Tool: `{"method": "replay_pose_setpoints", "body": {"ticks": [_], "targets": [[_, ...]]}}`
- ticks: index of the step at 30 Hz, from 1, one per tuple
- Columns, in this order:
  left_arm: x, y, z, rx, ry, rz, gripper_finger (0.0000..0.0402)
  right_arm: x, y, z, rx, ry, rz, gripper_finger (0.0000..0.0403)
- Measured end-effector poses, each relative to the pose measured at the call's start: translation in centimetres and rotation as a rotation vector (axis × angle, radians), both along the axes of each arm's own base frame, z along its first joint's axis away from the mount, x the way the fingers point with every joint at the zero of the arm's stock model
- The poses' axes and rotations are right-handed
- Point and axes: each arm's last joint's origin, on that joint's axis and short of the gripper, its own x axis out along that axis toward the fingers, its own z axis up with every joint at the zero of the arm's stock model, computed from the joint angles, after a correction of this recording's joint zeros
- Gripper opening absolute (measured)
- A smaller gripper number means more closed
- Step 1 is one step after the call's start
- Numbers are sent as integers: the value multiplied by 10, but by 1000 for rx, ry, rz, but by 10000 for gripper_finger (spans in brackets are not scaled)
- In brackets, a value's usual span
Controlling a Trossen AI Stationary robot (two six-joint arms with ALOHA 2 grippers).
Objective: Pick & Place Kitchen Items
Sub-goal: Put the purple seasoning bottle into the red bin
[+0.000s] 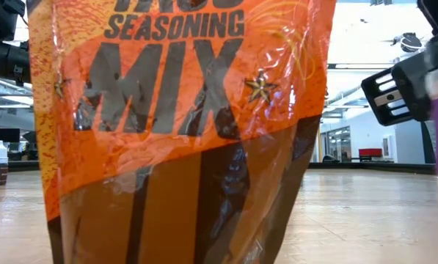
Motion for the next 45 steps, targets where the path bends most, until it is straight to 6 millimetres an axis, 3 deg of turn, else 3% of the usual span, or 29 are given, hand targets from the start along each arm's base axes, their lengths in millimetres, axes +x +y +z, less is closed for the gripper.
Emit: {"method": "replay_pose_setpoints", "body": {"ticks": [11,23,30,35,40,45], "targets": [[1,-1,2,-11,-28,-49,198,2,-20,21,35,9,-125,200],[1,-4,17,88,-140,-152,198,-26,-68,69,-19,-21,-381,202],[1,-5,20,95,-147,-188,198,-36,-100,94,-22,-155,-543,201],[4,-6,37,120,-162,-217,198,-39,-124,106,-46,-229,-662,201],[16,-7,60,140,-72,-239,198,-33,-146,130,-55,-283,-790,201],[35,-8,79,191,29,-244,198,-21,-163,151,-76,-309,-781,201]]}}
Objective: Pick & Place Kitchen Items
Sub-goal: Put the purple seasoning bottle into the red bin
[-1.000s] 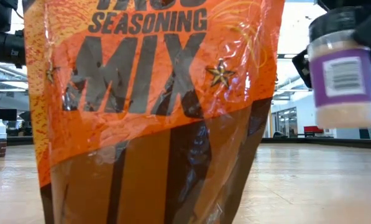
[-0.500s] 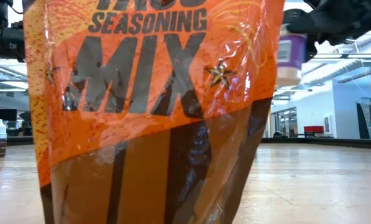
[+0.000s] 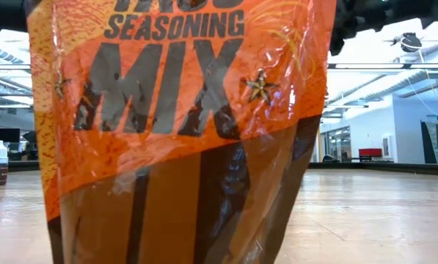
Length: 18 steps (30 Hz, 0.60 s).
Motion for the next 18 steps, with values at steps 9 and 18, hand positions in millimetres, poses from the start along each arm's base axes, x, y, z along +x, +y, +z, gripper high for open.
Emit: {"method": "replay_pose_setpoints", "body": {"ticks": [9,18], "targets": [[46,-1,30,88,107,5,198,39,-27,23,-13,26,34,201],[82,9,38,91,201,18,198,84,-44,42,-66,30,44,201]]}}
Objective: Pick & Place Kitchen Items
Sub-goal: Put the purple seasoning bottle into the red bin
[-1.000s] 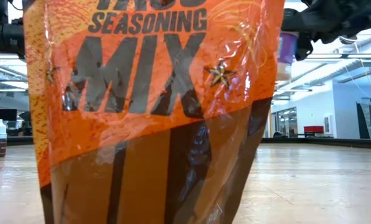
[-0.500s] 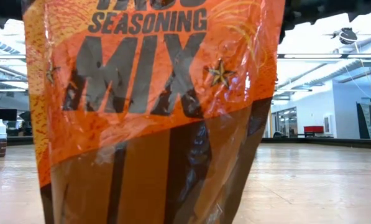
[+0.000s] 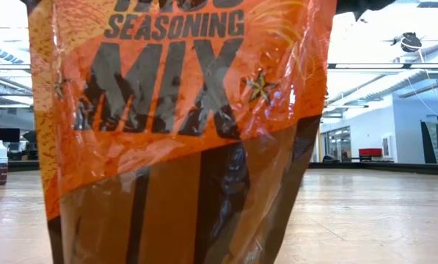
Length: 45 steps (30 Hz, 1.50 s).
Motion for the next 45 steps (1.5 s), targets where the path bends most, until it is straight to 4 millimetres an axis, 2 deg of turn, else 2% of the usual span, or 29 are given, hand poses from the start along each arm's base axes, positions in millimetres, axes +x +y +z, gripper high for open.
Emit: {"method": "replay_pose_setpoints", "body": {"ticks": [11,16,24,33,42,45], "targets": [[4,15,4,-27,-15,-14,198,44,-7,11,-30,-19,88,201],[10,22,-4,-48,3,-5,198,63,-10,13,-32,-21,132,201],[15,29,-6,-40,-7,9,198,85,-14,13,-34,-40,180,201],[16,31,-3,-29,-43,-49,198,85,-16,19,-44,-71,179,201],[34,34,-14,-17,-45,-62,198,84,-16,16,-31,-44,175,201],[41,34,-11,-5,-44,-92,198,84,-16,16,-20,-44,176,200]]}}
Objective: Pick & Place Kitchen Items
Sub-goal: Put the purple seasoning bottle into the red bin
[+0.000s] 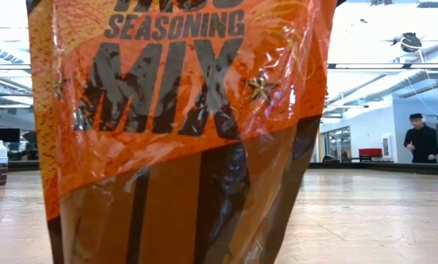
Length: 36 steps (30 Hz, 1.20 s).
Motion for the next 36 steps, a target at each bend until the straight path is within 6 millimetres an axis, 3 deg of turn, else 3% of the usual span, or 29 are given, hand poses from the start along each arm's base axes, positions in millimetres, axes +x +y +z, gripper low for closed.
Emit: {"method": "replay_pose_setpoints", "body": {"ticks": [21,30,36], "targets": [[6,-2,13,150,15,0,200,0,0,-2,5,23,1,200],[10,-3,16,126,-49,-35,251,1,0,-6,11,47,2,200],[10,-4,18,126,-68,-42,260,0,0,-4,10,31,3,200]]}}
